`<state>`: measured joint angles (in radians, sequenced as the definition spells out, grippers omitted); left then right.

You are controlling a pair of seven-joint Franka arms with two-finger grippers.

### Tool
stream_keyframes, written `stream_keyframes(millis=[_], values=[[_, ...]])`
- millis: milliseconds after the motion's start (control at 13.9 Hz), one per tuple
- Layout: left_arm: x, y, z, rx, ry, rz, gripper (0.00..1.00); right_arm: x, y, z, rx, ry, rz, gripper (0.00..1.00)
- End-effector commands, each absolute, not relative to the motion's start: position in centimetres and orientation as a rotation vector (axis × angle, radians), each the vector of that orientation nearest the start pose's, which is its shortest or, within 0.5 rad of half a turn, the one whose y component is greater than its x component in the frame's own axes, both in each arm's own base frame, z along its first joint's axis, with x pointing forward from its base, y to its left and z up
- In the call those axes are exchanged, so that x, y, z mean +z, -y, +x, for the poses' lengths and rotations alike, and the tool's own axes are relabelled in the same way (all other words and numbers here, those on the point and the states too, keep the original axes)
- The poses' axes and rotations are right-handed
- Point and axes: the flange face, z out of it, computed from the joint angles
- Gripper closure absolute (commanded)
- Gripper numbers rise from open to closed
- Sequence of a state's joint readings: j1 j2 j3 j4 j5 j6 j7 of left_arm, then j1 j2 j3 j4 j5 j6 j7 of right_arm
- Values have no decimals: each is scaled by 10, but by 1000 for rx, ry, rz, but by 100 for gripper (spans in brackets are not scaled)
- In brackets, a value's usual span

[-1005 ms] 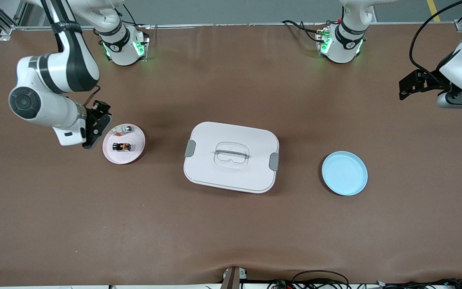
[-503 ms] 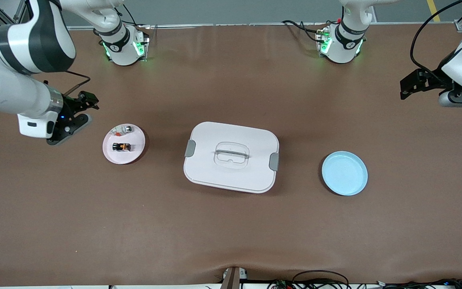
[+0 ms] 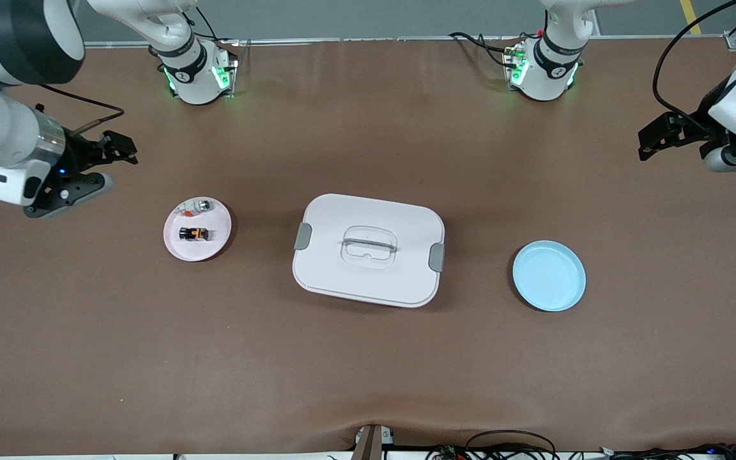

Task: Transfer orange switch to right arm and place
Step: 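Open the right gripper and raise it away from the plate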

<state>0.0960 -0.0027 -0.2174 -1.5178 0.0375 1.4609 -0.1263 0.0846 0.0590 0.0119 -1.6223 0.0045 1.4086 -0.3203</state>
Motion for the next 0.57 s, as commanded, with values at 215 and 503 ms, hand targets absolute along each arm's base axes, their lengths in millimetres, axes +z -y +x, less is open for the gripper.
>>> stream_keyframes(millis=[215,503], values=[[647,67,535,57,24,-3113,0,610,-30,548,396,201,-3109,0],[647,69,535,59,19,-3119,0,616,-28,552,378,183,-3101,0]])
